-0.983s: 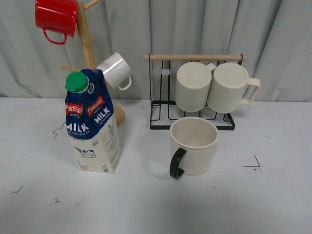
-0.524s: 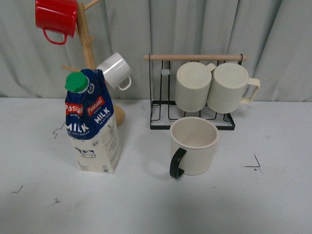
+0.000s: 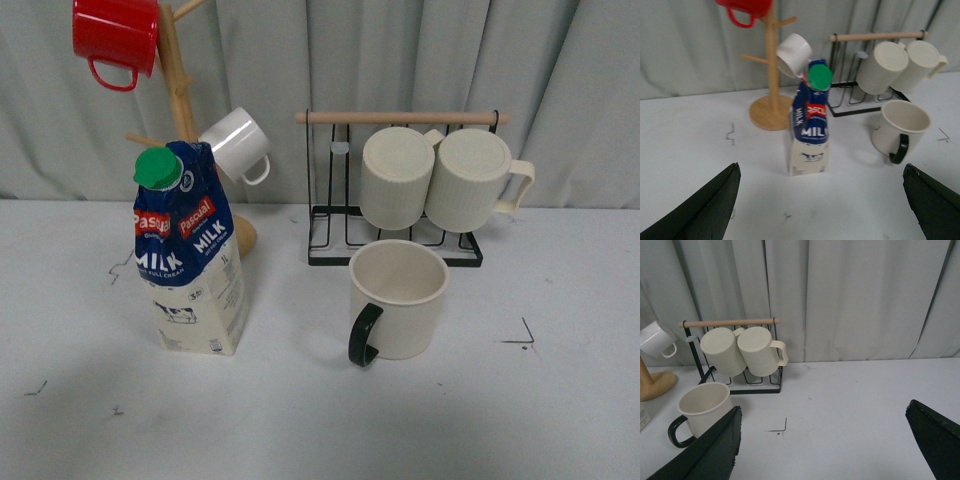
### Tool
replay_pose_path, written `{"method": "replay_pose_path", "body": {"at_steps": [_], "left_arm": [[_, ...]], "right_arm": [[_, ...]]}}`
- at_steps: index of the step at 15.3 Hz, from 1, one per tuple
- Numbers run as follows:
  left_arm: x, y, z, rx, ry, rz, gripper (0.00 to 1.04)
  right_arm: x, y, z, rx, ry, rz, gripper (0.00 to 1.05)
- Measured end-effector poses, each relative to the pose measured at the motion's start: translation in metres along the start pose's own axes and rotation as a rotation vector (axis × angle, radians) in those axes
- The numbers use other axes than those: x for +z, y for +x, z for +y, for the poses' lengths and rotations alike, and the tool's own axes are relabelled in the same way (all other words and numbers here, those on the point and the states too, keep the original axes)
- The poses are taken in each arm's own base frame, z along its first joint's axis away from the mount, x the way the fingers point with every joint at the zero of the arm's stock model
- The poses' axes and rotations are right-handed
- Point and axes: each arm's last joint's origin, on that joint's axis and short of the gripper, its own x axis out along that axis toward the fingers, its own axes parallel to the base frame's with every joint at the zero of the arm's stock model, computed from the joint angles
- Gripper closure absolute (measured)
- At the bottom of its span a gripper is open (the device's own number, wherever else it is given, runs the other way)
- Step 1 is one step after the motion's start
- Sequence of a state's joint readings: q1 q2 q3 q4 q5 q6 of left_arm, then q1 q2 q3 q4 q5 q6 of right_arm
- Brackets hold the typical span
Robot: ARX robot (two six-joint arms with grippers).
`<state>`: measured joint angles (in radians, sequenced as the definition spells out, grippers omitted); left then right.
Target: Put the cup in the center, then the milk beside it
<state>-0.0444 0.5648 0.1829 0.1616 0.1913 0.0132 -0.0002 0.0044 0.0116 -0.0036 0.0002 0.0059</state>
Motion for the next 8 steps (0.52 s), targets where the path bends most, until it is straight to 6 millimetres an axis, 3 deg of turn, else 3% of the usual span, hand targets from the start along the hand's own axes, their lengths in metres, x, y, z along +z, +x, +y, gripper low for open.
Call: {"method": "replay_pose_path", "body": {"at_steps": [2, 4, 8], "left_arm": [[-0.002, 0.02, -0.004, -0.056, 0.014, 0.048, 0.07], [-0.007, 0.069, -0.016, -0.081, 0.132, 0.075, 0.07], [-0.014, 0.108, -0.016, -0.06, 0.147, 0.11, 0.07]], "right_arm": [[0.0, 0.0, 0.0, 0.0, 0.0, 0.0, 0.07], [0.0, 0.0, 0.0, 0.0, 0.0, 0.0, 0.06], [0.0, 0.0, 0.0, 0.0, 0.0, 0.0, 0.06]]}}
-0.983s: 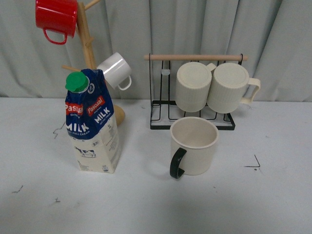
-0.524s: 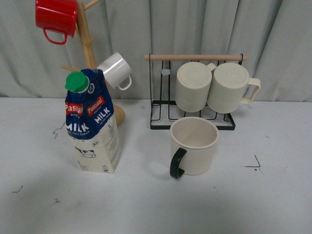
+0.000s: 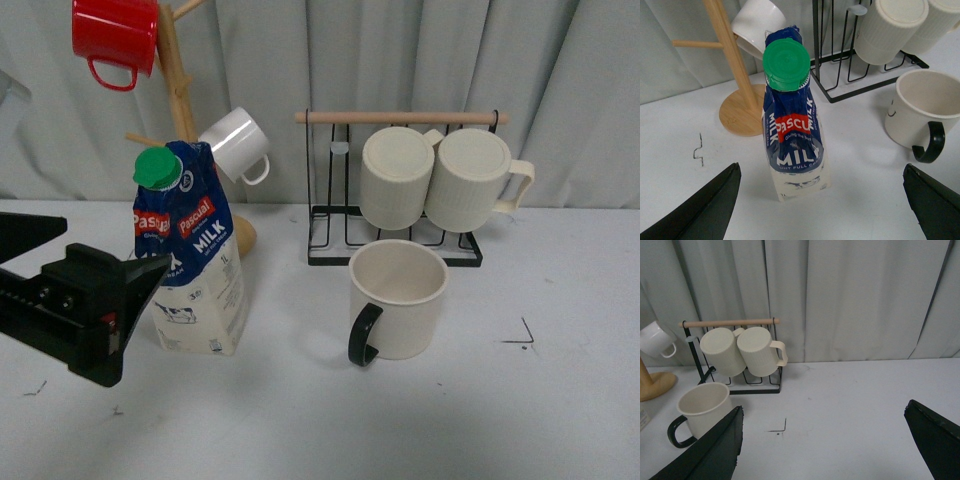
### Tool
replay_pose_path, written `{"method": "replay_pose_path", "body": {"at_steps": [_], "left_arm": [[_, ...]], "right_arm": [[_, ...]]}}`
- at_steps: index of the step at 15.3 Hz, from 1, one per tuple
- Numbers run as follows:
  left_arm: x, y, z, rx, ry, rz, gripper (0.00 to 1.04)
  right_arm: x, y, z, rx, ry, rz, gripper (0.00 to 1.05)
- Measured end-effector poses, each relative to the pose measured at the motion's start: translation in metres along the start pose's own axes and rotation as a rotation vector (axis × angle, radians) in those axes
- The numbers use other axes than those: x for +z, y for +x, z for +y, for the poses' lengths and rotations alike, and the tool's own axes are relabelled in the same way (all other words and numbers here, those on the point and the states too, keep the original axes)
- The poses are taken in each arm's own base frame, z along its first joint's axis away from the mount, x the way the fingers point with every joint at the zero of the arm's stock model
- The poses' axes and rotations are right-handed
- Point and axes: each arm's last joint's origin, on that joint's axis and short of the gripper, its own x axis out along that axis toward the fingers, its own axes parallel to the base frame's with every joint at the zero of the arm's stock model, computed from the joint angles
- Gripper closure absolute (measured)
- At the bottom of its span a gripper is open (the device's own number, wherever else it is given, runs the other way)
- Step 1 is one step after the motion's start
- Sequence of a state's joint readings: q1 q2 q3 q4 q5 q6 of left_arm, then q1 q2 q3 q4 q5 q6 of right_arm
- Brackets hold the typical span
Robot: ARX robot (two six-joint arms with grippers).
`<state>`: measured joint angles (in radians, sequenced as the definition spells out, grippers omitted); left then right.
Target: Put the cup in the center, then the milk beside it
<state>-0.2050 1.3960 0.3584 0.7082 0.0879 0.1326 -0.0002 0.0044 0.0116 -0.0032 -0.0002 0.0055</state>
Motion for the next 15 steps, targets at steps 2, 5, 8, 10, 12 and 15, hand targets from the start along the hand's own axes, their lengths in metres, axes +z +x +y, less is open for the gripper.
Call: {"method": "replay_pose_path", "body": {"at_steps": [2, 5, 8, 10, 12, 15], "left_arm": [[0.003, 0.019, 0.002, 0.008, -0.005, 0.012, 0.07], [0.004, 0.042, 0.005, 0.056, -0.004, 0.012, 0.07], [0.004, 0.065, 0.006, 0.101, -0.018, 0.036, 0.07], [0.004, 0.078, 0.005, 0.119, -0.043, 0.041, 0.07], [0.005, 0.088, 0.006, 0.14, -0.079, 0.056, 0.07], [0.003, 0.095, 0.007, 0.16, -0.139, 0.08, 0.3]], "right_arm": [[0.0, 0.0, 0.0, 0.0, 0.0, 0.0, 0.06], [0.0, 0.0, 0.0, 0.0, 0.0, 0.0, 0.06], [0.0, 0.0, 0.0, 0.0, 0.0, 0.0, 0.06], [0.0, 0.0, 0.0, 0.0, 0.0, 0.0, 0.06], [0.0, 0.0, 0.0, 0.0, 0.0, 0.0, 0.06], [0.0, 0.0, 0.0, 0.0, 0.0, 0.0, 0.06]]}}
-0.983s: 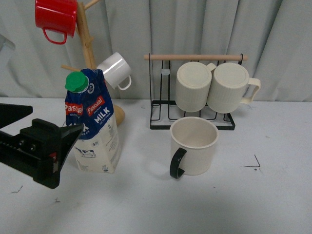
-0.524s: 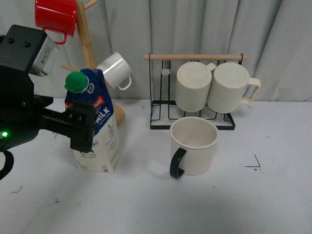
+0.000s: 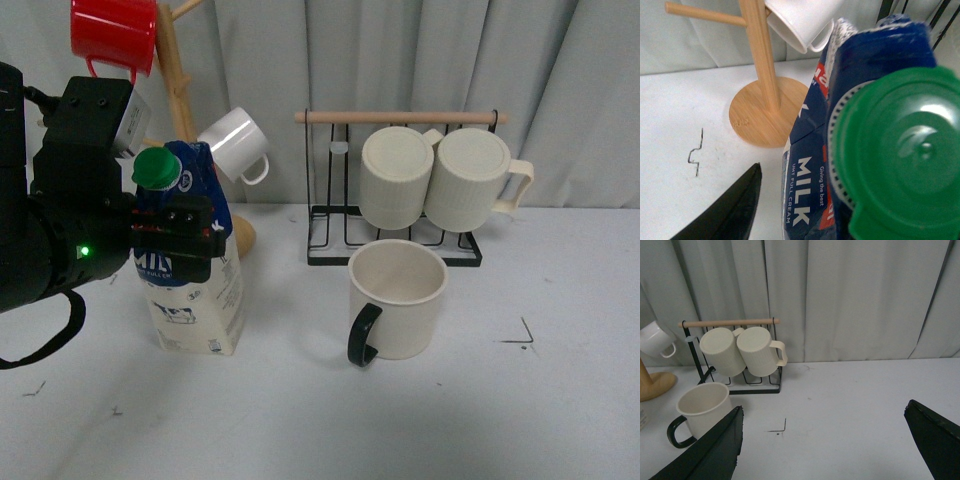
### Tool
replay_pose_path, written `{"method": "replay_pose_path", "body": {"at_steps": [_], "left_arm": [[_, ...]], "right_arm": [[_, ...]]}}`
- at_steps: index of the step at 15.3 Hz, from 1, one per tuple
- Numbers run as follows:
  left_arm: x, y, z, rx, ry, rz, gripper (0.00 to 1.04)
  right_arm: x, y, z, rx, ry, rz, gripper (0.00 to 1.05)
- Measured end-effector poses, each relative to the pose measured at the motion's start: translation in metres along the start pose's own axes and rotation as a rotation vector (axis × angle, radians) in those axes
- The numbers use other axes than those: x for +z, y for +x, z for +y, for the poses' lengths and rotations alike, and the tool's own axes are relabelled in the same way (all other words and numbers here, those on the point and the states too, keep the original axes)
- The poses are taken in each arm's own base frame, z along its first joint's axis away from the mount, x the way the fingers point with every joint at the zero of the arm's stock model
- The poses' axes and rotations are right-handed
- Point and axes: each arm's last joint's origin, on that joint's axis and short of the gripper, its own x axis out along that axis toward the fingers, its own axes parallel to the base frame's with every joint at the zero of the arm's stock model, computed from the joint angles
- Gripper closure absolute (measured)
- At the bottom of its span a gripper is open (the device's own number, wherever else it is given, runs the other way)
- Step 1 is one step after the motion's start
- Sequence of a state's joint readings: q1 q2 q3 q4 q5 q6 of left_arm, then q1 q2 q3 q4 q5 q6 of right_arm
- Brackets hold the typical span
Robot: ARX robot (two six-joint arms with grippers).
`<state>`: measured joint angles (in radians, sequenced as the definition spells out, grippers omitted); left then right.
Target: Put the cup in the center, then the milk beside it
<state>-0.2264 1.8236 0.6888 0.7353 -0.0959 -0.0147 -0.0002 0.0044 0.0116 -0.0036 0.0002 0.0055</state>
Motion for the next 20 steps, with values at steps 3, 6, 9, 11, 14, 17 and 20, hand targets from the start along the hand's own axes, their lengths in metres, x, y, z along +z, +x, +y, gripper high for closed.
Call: {"method": "replay_pose_path", "body": {"at_steps": [3, 6, 9, 11, 14, 17, 20], "left_arm": [[0.0, 0.0, 0.001, 0.011, -0.045, 0.01, 0.63], [0.008, -0.009, 0.0, 0.025, -0.108, 0.037, 0.94], [0.027, -0.037, -0.032, 0.023, -0.127, -0.031, 1.01], [0.026, -0.042, -0.051, -0.014, -0.125, -0.037, 1.01], [0.023, -0.04, -0.067, -0.025, -0.11, -0.033, 1.01], [0.02, -0.029, -0.076, 0.007, -0.1, -0.043, 1.01], [0.016, -0.023, -0.085, 0.029, -0.085, -0.063, 1.01]], "right_arm": [[0.0, 0.0, 0.0, 0.0, 0.0, 0.0, 0.06], [0.0, 0.0, 0.0, 0.0, 0.0, 0.0, 0.06], [0.0, 0.0, 0.0, 0.0, 0.0, 0.0, 0.06], [0.0, 0.0, 0.0, 0.0, 0.0, 0.0, 0.06], [0.0, 0.0, 0.0, 0.0, 0.0, 0.0, 0.06], [0.0, 0.0, 0.0, 0.0, 0.0, 0.0, 0.06], [0.0, 0.0, 0.0, 0.0, 0.0, 0.0, 0.06]]}}
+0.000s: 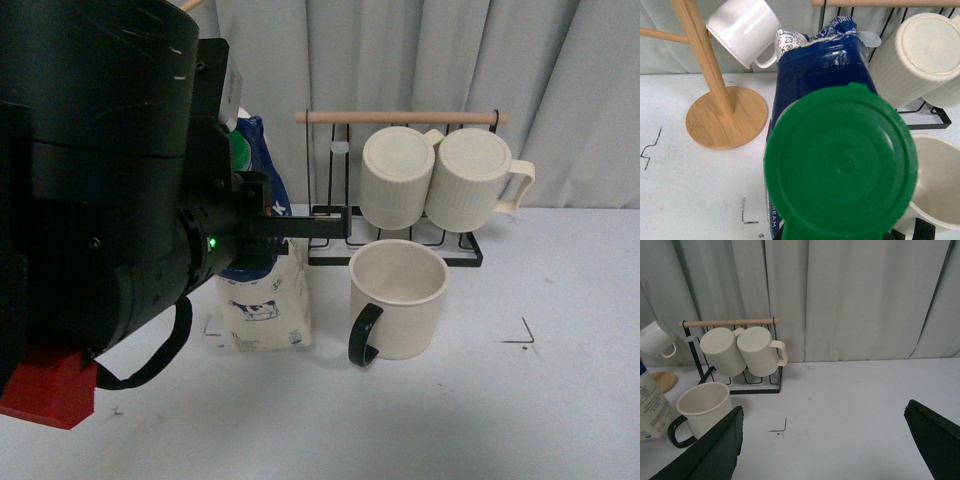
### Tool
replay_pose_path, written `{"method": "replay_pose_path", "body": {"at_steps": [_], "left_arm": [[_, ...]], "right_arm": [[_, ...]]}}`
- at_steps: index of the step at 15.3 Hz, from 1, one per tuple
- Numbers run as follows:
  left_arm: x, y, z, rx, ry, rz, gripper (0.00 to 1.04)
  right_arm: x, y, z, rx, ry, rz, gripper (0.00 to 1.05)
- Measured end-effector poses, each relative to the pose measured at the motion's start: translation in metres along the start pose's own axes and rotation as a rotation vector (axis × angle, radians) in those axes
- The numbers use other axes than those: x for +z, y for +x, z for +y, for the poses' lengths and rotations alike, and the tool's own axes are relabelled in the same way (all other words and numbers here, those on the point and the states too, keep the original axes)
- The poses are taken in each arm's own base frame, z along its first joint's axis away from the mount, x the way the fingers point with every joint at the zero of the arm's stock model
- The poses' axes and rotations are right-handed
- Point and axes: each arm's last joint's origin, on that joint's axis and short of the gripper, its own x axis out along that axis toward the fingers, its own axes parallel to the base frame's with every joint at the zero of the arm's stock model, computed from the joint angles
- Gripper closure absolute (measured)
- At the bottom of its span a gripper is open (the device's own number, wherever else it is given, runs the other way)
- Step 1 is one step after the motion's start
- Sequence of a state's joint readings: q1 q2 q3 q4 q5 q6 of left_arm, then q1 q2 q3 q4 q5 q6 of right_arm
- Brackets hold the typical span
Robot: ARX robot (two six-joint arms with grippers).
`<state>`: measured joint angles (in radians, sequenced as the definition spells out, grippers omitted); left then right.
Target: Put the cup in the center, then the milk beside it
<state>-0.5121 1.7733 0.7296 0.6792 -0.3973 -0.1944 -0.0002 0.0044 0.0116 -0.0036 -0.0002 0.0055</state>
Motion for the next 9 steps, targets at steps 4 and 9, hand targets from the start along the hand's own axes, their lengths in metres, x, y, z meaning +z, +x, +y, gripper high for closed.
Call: {"method": "replay_pose_path", "body": {"at_steps": [4, 9], "left_arm": [[-0.01, 0.011, -0.012, 0.026, 0.04, -0.019, 1.01], [-0.011, 0.01, -0.024, 0.008, 0.072, -0.033, 0.76]], "right_arm": [[0.0, 0.0, 0.0, 0.0, 0.0, 0.0, 0.06], [0.0, 0.0, 0.0, 0.0, 0.0, 0.0, 0.06]]}}
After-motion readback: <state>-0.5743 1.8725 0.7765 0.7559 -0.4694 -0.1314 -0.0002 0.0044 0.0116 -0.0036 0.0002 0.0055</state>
